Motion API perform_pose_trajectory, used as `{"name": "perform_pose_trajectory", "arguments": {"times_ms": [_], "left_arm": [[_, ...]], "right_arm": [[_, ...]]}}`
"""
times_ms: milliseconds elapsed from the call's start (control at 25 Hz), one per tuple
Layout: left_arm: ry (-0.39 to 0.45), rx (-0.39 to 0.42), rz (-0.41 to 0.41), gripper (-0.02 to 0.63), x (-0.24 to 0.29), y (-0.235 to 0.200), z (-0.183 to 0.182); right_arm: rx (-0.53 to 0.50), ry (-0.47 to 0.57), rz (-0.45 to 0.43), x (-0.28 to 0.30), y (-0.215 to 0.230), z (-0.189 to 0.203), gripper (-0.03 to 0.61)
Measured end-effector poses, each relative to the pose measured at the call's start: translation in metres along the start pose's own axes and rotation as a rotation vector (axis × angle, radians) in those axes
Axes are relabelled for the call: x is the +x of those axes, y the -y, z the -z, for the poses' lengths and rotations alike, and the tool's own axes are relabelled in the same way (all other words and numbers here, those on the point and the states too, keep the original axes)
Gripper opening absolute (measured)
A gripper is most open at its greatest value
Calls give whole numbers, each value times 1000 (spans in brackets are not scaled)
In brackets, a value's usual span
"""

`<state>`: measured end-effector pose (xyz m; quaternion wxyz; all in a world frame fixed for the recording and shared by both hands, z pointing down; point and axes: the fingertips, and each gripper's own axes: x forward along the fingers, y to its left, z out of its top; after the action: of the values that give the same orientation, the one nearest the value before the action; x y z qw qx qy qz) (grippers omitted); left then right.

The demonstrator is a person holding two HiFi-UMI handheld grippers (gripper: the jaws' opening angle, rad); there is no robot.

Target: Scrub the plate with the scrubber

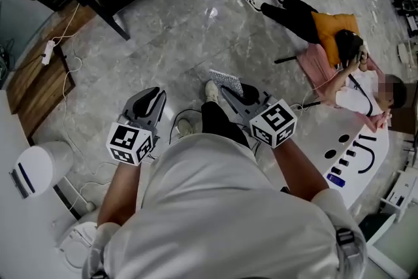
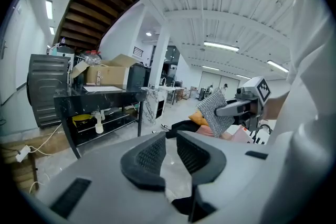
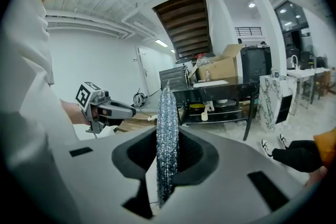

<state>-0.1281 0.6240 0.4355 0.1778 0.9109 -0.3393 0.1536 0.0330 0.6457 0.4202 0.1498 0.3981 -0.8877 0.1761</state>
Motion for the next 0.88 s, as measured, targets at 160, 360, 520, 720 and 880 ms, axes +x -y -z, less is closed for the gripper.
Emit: {"name": "perform_pose_trajectory", "arguments": {"times_ms": [160, 360, 520, 720, 880], "left_arm": [[-2, -12, -32, 77, 31, -11, -15], [-25, -30, -73, 84, 81, -33, -46], [-30, -10, -98, 84, 133, -38, -82], [-29, 5, -119, 84, 183, -40, -116], [-21, 3, -128, 84, 207, -41, -128]], "right_arm": [[6, 13, -18, 11, 41, -11, 78], [9, 31, -46, 33, 104, -37, 78], [-1, 31, -71, 40, 161, -51, 78], [1, 34, -102, 46, 213, -64, 78], [9, 43, -114, 55, 241, -69, 78]]}}
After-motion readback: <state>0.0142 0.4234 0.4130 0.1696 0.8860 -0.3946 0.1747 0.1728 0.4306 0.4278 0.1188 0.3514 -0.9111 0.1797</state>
